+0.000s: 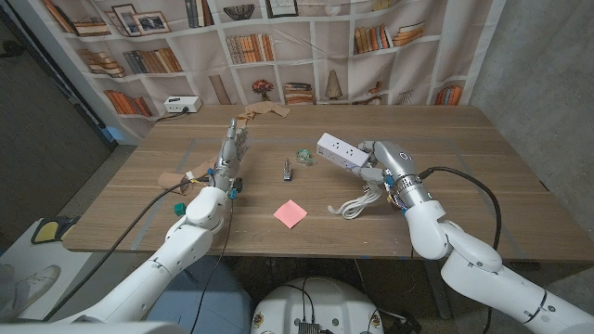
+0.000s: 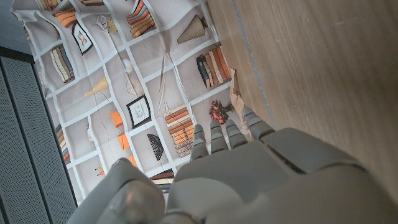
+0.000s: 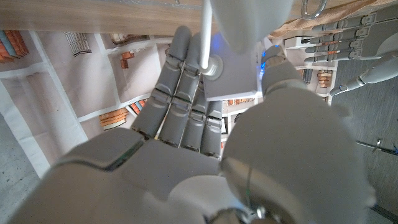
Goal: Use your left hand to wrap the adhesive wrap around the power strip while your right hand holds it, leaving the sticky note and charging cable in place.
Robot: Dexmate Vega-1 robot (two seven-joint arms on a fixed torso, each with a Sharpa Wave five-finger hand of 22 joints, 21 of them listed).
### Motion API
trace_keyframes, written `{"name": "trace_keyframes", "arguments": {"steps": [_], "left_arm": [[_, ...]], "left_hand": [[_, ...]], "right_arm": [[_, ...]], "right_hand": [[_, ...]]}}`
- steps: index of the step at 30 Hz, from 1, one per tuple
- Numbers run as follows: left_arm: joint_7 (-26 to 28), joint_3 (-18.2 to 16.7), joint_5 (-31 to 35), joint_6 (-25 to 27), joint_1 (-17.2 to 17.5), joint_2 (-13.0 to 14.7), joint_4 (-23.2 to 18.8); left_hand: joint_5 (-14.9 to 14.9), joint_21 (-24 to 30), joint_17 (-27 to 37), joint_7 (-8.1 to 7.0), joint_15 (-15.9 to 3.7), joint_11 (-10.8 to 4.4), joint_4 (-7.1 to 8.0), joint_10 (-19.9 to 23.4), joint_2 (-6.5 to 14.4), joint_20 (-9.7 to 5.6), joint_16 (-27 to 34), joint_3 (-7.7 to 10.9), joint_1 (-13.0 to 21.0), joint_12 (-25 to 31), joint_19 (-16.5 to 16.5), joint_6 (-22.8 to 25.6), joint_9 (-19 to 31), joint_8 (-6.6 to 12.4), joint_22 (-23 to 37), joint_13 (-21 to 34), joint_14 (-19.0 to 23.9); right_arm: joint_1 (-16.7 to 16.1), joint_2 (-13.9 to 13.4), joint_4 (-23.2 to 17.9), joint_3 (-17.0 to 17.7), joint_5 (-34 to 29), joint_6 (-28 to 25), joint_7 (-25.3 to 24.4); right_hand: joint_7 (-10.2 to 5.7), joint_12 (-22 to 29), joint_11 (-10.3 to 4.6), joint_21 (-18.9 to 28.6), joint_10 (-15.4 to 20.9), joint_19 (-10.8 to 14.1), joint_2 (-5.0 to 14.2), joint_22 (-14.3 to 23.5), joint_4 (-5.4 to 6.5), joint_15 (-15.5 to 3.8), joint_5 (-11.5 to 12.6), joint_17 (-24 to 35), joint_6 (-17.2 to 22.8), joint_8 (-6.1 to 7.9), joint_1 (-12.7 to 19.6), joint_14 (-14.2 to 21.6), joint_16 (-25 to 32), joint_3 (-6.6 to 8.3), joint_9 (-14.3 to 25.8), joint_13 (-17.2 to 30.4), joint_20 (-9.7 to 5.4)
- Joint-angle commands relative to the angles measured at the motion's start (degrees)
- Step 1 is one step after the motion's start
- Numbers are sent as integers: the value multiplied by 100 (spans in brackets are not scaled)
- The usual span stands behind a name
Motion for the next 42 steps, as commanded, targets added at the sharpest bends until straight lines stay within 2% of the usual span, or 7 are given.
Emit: {"name": "trace_keyframes", "arguments": {"steps": [1,11,17,23,28,40,42], "left_arm": [[-18,-93,-12,87,131,200,-274],[18,-154,69,-43,238,253,-381],[133,-194,265,-195,363,294,-520],[341,-288,412,-325,530,274,-657],[509,-347,552,-282,645,301,-837],[688,-470,826,-214,857,406,-1181],[693,-485,865,-183,877,435,-1233]], "left_hand": [[-7,3,27,34,13,30,7,7,70,-31,9,-14,13,-19,-2,5,17,-15,15,31,10],[-8,5,27,40,11,33,9,18,71,-28,10,-23,8,-15,-2,2,17,-15,15,31,7],[-6,17,21,68,-143,-40,-1,93,81,-302,12,-31,25,13,37,60,16,5,8,30,19],[-3,14,18,67,-178,-48,-10,127,94,-320,19,-27,44,24,40,150,15,36,4,29,45],[-2,25,14,93,-213,-49,-22,169,115,-410,22,-16,70,37,80,194,15,46,0,28,69],[-3,-3,8,116,-233,-60,-46,176,158,-398,9,10,123,33,29,190,14,33,-5,28,58],[-7,-22,5,197,-216,-64,-67,184,185,-363,-10,30,163,33,-25,216,14,38,-7,27,16]], "right_arm": [[138,83,-15,-46,-68,-36,134],[246,118,-26,-121,-137,-155,288],[239,63,-69,-90,-158,-182,325],[206,3,-109,-38,-112,-169,372],[227,-15,-136,-39,-94,-182,451],[172,-52,-154,70,-9,-152,428],[166,-57,-142,85,8,-157,428]], "right_hand": [[-449,198,-631,38,653,-14,955,20,5,-832,29,32,491,16,904,489,-15,97,24,253,1],[-451,204,-626,108,630,-57,957,35,13,-831,40,68,491,2,913,490,-68,97,31,278,-6],[-458,202,-622,143,623,-77,959,42,17,-830,44,88,485,-7,918,498,-89,97,35,278,-8],[-461,256,-686,216,695,-134,971,56,33,-826,46,125,462,-32,912,489,-153,95,42,317,-21],[-463,268,-701,253,678,-188,977,65,39,-829,46,151,441,-53,909,492,-185,93,47,340,-24],[-473,286,-723,328,607,-309,982,80,44,-828,35,215,414,-88,912,484,-246,82,59,399,-27],[-469,289,-729,339,601,-315,986,81,46,-825,34,221,413,-91,911,479,-256,83,61,406,-25]]}}
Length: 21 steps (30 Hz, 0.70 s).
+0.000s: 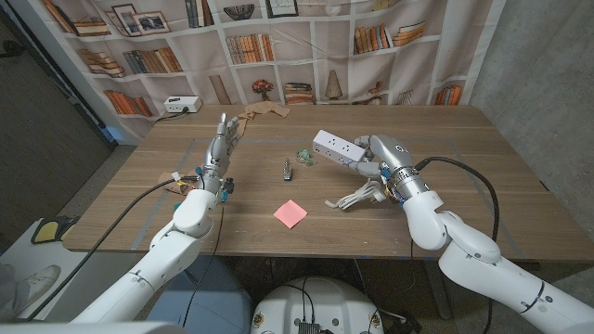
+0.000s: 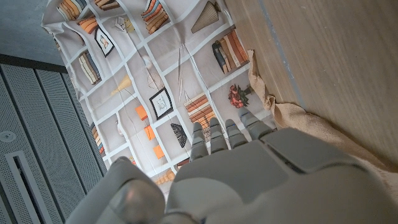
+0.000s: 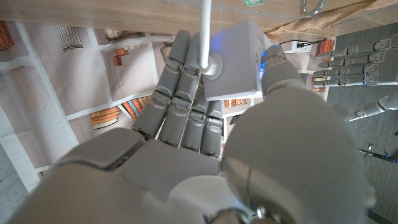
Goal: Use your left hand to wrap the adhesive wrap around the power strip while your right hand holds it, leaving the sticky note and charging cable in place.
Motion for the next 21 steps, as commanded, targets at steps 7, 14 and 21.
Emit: {"name": "trace_keyframes", "arguments": {"steps": [7,14,21], "left_arm": [[299,-172,520,151,256,167,-466],[373,-209,732,212,282,218,-552],[408,-256,857,230,291,242,-588]], "left_hand": [[-13,-32,7,95,-25,-5,-88,49,80,38,-18,50,119,17,-102,51,13,1,7,27,-49],[-21,-36,5,92,-17,-3,-111,35,102,48,-17,70,159,9,-125,45,12,-6,6,27,-52],[-28,-35,4,92,-17,-17,-131,31,114,47,-20,84,192,5,-134,39,12,-11,6,27,-64]], "right_arm": [[-48,-9,36,121,130,5,-58],[-50,-42,34,161,160,-31,-42],[-51,-68,-15,203,167,-50,-46]], "right_hand": [[-432,299,-671,86,652,-70,987,28,56,-806,2,64,420,-29,911,424,-54,77,35,430,4],[-441,312,-664,142,632,-114,986,34,51,-812,-5,108,417,-45,918,421,-84,72,42,456,11],[-455,315,-691,198,605,-146,989,37,49,-814,-8,151,413,-60,922,423,-111,67,49,473,9]]}}
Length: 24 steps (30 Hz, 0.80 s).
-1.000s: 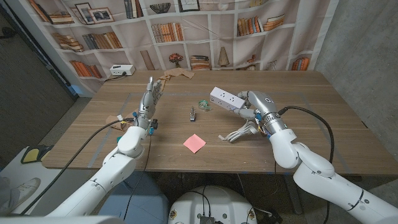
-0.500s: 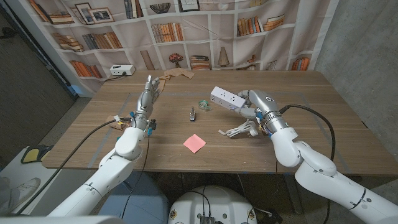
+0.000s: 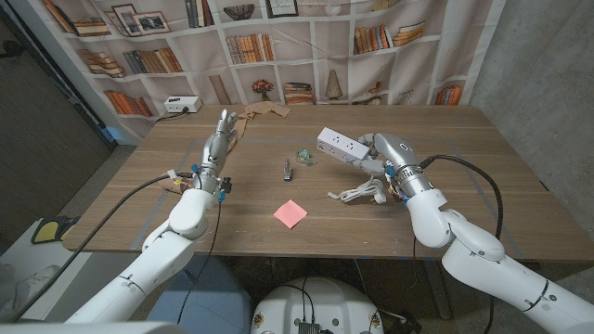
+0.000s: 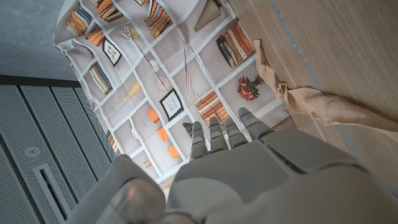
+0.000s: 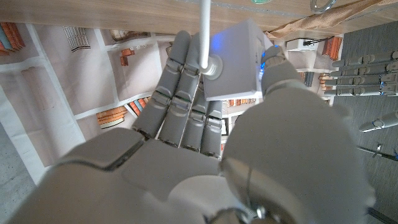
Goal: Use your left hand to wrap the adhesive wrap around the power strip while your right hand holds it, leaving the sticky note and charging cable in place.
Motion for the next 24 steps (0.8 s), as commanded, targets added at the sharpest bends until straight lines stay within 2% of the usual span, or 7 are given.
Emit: {"name": "trace_keyframes", "arguments": {"steps": [1,8,15,24], "left_arm": [[94,-102,278,57,63,92,-169],[206,-142,519,147,115,142,-287],[278,-193,750,338,182,255,-425],[376,-238,925,398,280,273,-532]], "left_hand": [[-30,-12,12,12,-21,-12,-39,39,3,-6,-21,39,85,8,-17,5,12,-12,5,27,-27],[-54,-43,11,-6,6,-18,-84,61,59,65,-41,88,167,13,-146,20,12,-12,6,28,-114],[-70,-38,11,-22,8,-40,-106,67,80,77,-39,109,202,13,-170,24,12,-14,6,28,-133],[-99,-34,9,-104,-10,-49,-152,72,89,87,-31,135,264,11,-209,-83,12,-54,5,28,-145]], "right_arm": [[-2,-35,-39,65,28,-69,-21],[-3,-61,-79,96,20,-121,-1],[-33,-69,-95,114,37,-161,-5],[-102,-136,-136,157,40,-208,1]], "right_hand": [[-457,316,-686,60,621,-46,974,16,46,-816,14,43,411,-24,939,422,-30,69,24,468,-34],[-463,327,-699,108,622,-74,983,18,52,-812,11,75,401,-39,935,415,-61,67,30,480,-41],[-460,327,-693,159,618,-95,988,19,54,-812,9,109,410,-46,933,416,-87,65,36,478,-42],[-470,330,-695,214,602,-129,983,18,49,-820,5,151,408,-59,936,424,-110,59,43,488,-40]]}}
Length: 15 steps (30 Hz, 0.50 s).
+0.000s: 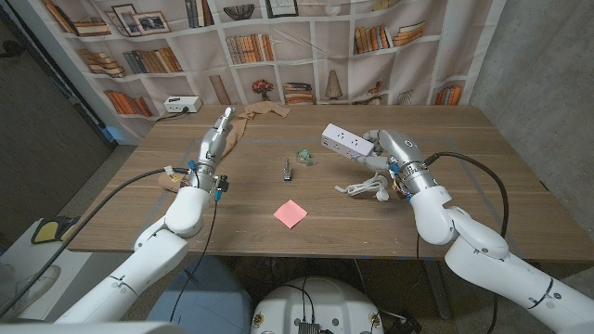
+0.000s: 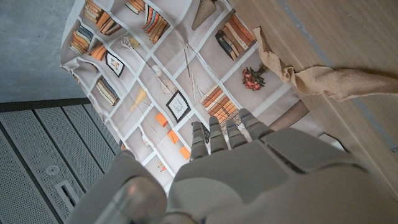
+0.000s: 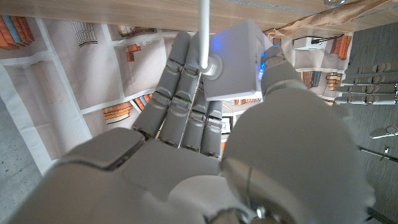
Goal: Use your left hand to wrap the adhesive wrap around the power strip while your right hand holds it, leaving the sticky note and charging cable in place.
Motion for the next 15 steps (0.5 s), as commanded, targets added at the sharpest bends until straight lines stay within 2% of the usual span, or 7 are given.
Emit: {"name": "trace_keyframes", "arguments": {"steps": [1,15], "left_arm": [[153,-80,343,181,139,98,-206],[326,-234,762,362,453,259,-465]], "left_hand": [[-17,-11,8,-19,-10,-20,-38,29,17,4,-4,17,76,10,-7,3,12,0,4,28,-21],[-42,-2,8,-14,-18,-8,-80,39,24,-3,-1,40,131,11,-22,41,13,17,4,29,-34]], "right_arm": [[-84,-71,-68,66,3,-90,13],[-197,-164,-267,183,-27,-232,45]], "right_hand": [[-438,331,-668,40,633,-40,978,22,49,-805,47,28,438,-12,940,429,-10,61,19,488,-71],[-437,340,-671,153,645,-59,983,17,46,-809,43,100,440,-32,947,448,-53,58,31,488,-71]]}}
